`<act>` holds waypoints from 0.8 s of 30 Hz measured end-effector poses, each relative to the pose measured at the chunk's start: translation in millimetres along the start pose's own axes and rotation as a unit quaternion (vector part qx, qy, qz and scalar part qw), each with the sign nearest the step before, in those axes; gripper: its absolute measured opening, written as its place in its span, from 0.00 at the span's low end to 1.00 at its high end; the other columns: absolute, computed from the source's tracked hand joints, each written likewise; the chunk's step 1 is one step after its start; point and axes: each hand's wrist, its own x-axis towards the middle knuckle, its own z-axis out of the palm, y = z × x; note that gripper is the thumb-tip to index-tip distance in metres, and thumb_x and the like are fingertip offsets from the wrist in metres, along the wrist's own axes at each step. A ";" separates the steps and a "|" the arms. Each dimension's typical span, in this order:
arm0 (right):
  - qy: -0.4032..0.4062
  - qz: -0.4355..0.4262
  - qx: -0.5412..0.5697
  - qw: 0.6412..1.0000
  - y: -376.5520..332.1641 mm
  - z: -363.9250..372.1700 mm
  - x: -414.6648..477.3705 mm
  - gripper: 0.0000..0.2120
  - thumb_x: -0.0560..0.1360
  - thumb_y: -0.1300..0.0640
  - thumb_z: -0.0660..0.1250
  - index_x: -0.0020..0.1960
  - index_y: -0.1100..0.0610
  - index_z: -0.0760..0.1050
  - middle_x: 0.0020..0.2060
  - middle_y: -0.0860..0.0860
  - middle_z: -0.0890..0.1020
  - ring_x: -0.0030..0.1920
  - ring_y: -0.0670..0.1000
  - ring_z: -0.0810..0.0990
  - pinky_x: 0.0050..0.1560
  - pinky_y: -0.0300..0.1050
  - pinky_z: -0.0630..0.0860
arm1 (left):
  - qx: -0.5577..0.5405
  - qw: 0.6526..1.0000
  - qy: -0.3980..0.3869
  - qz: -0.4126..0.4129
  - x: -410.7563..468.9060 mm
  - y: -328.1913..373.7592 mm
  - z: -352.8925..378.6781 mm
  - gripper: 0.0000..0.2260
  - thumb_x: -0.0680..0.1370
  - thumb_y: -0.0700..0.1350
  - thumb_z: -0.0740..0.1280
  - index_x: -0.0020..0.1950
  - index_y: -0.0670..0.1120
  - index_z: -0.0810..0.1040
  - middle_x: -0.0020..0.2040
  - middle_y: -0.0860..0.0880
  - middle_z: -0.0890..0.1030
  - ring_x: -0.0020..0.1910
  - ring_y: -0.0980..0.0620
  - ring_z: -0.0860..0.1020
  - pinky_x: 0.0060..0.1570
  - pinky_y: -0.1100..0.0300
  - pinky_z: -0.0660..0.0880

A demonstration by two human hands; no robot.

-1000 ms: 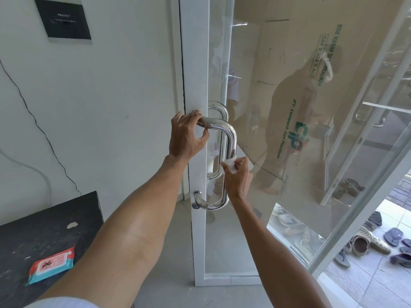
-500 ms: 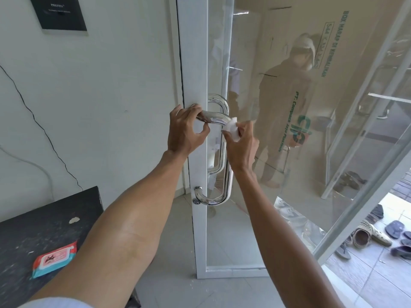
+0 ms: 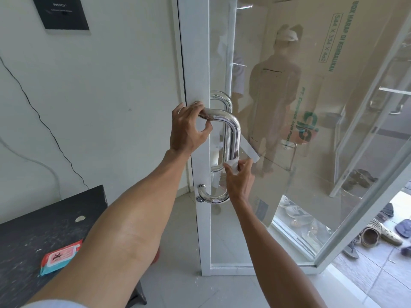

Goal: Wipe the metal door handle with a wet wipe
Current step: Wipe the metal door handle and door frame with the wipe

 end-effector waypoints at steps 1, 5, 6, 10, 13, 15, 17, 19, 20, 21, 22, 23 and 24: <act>-0.006 0.003 -0.004 1.000 5.1 0.4 -2.4 0.20 0.69 0.54 0.77 0.48 0.60 0.67 0.36 0.48 0.76 0.36 0.51 0.74 0.38 0.43 0.67 | 0.001 1.000 -0.002 -0.001 0.3 -0.8 0.2 0.18 0.69 0.47 0.73 0.56 0.40 0.80 0.54 0.47 0.84 0.55 0.49 0.81 0.66 0.50 0.67; -0.025 0.019 -0.027 0.999 24.4 3.6 -8.5 0.20 0.69 0.55 0.77 0.48 0.60 0.67 0.36 0.49 0.75 0.35 0.52 0.74 0.37 0.44 0.68 | 0.002 1.000 -0.004 0.000 1.4 -3.5 2.2 0.18 0.69 0.47 0.73 0.57 0.41 0.80 0.55 0.47 0.84 0.55 0.49 0.81 0.66 0.50 0.66; -0.030 0.024 -0.030 0.999 29.1 4.9 -10.1 0.21 0.69 0.55 0.77 0.48 0.60 0.66 0.36 0.49 0.76 0.35 0.53 0.74 0.37 0.44 0.69 | 0.002 1.000 -0.003 0.001 1.6 -3.8 2.8 0.18 0.69 0.47 0.73 0.57 0.41 0.80 0.55 0.47 0.84 0.55 0.49 0.81 0.67 0.51 0.66; -0.042 0.043 -0.051 0.997 47.1 8.7 -17.9 0.21 0.69 0.55 0.77 0.48 0.58 0.65 0.36 0.51 0.76 0.35 0.54 0.75 0.35 0.45 0.69 | 0.001 1.000 0.007 0.003 2.0 -4.2 5.0 0.18 0.69 0.46 0.73 0.56 0.40 0.80 0.54 0.47 0.84 0.55 0.49 0.81 0.66 0.51 0.67; -0.043 0.067 -0.059 0.995 59.5 11.4 -24.9 0.20 0.70 0.56 0.76 0.48 0.59 0.65 0.36 0.52 0.76 0.35 0.54 0.74 0.35 0.44 0.67 | -0.005 1.000 0.011 0.004 1.5 -5.1 5.8 0.18 0.69 0.46 0.73 0.56 0.40 0.80 0.54 0.47 0.84 0.56 0.49 0.81 0.66 0.51 0.66; -0.040 0.090 -0.061 0.993 68.4 15.1 -30.2 0.20 0.70 0.57 0.76 0.48 0.60 0.65 0.35 0.52 0.76 0.35 0.55 0.74 0.35 0.45 0.68 | -0.004 1.000 0.015 0.005 1.6 -5.4 6.0 0.18 0.69 0.46 0.73 0.56 0.40 0.80 0.54 0.47 0.84 0.55 0.49 0.81 0.66 0.51 0.67; -0.035 0.123 -0.054 0.990 75.0 18.0 -35.9 0.19 0.70 0.57 0.76 0.47 0.59 0.65 0.32 0.50 0.75 0.34 0.55 0.74 0.34 0.46 0.69 | -0.004 1.000 0.020 0.006 1.7 -4.6 6.2 0.18 0.69 0.45 0.74 0.56 0.40 0.80 0.54 0.47 0.84 0.55 0.49 0.81 0.66 0.50 0.67; -0.020 0.150 -0.041 0.988 78.1 21.9 -40.9 0.19 0.70 0.57 0.76 0.45 0.58 0.64 0.32 0.48 0.73 0.34 0.55 0.73 0.34 0.47 0.68 | -0.007 1.000 0.019 0.006 1.1 -4.4 6.0 0.18 0.68 0.45 0.74 0.56 0.40 0.80 0.54 0.48 0.84 0.55 0.49 0.81 0.65 0.50 0.68; -0.012 0.162 -0.032 0.986 78.7 24.3 -43.1 0.19 0.70 0.57 0.76 0.45 0.57 0.64 0.32 0.48 0.74 0.35 0.56 0.74 0.35 0.47 0.68 | -0.008 1.000 0.019 0.006 0.7 -4.4 5.8 0.18 0.68 0.45 0.74 0.56 0.40 0.80 0.54 0.48 0.84 0.55 0.49 0.81 0.65 0.50 0.68; -0.005 0.180 -0.019 0.983 78.5 27.2 -45.4 0.19 0.70 0.57 0.76 0.45 0.57 0.63 0.33 0.49 0.74 0.35 0.56 0.74 0.36 0.48 0.69 | -0.007 1.000 0.019 0.005 0.3 -4.1 5.4 0.18 0.68 0.45 0.74 0.55 0.40 0.81 0.54 0.48 0.84 0.55 0.49 0.81 0.65 0.49 0.68; 0.003 0.204 0.000 0.979 77.3 29.9 -47.8 0.19 0.70 0.57 0.75 0.45 0.57 0.63 0.33 0.50 0.74 0.36 0.56 0.74 0.36 0.49 0.70 | -0.006 1.000 0.021 0.005 0.2 -3.8 5.2 0.18 0.68 0.45 0.74 0.55 0.40 0.81 0.54 0.48 0.84 0.54 0.49 0.81 0.65 0.49 0.69; 0.013 0.230 0.021 0.973 75.4 32.8 -49.8 0.19 0.71 0.57 0.75 0.45 0.57 0.63 0.34 0.51 0.74 0.36 0.56 0.75 0.37 0.49 0.70 | -0.006 1.000 0.023 0.004 0.0 -3.8 5.3 0.18 0.68 0.45 0.74 0.55 0.40 0.81 0.54 0.48 0.84 0.54 0.49 0.81 0.65 0.48 0.69; 0.026 0.256 0.040 0.965 72.8 35.5 -52.0 0.19 0.71 0.57 0.75 0.45 0.58 0.63 0.34 0.52 0.75 0.36 0.56 0.75 0.38 0.48 0.70 | -0.006 1.000 0.024 0.002 -0.4 -3.3 5.5 0.18 0.68 0.45 0.74 0.55 0.40 0.81 0.54 0.48 0.84 0.54 0.48 0.81 0.64 0.48 0.70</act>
